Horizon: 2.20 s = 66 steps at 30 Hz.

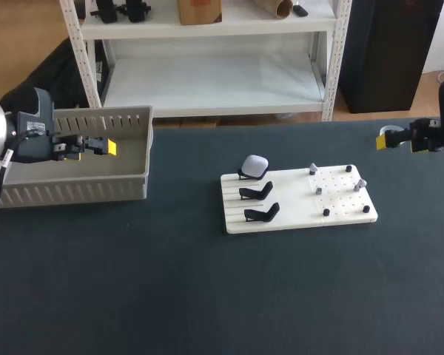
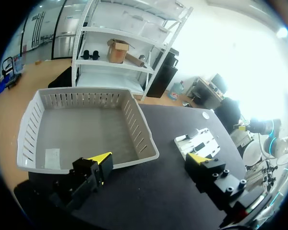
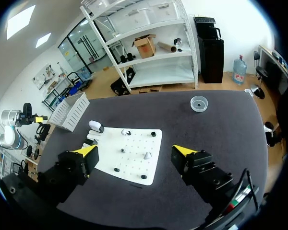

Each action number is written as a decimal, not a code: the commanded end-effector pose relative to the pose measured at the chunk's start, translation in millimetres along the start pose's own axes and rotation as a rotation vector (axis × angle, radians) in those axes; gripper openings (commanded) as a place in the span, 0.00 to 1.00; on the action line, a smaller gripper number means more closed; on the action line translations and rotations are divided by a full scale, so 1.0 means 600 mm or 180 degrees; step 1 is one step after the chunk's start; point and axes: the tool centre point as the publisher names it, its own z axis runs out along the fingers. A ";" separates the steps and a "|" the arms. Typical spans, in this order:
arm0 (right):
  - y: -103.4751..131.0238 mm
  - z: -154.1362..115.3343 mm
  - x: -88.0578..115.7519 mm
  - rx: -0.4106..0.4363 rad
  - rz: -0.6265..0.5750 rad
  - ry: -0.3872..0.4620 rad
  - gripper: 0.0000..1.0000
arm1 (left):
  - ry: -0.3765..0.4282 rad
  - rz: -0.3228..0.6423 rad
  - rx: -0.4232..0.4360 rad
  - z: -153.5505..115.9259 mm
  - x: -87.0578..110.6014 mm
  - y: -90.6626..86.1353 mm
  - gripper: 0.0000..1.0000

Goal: Pick up each earbud case from the left stands, insert the matching earbuds, close the lid, and place the case in the box.

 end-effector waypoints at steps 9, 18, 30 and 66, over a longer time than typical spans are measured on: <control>0.000 -0.001 0.000 -0.0001 0.0000 -0.0001 1.00 | 0.0020 -0.0002 -0.0018 0.000 -0.002 -0.002 1.00; 0.000 -0.001 0.000 -0.0001 0.0000 -0.0001 1.00 | -0.0614 0.0977 0.0603 -0.003 -0.021 -0.024 1.00; 0.000 -0.001 0.000 -0.0001 0.0000 -0.0001 1.00 | -0.0960 0.2408 0.1967 -0.018 -0.025 -0.070 1.00; 0.000 -0.001 0.000 -0.0001 0.0000 -0.0001 1.00 | -0.0341 0.2557 0.2292 0.290 0.000 -0.266 1.00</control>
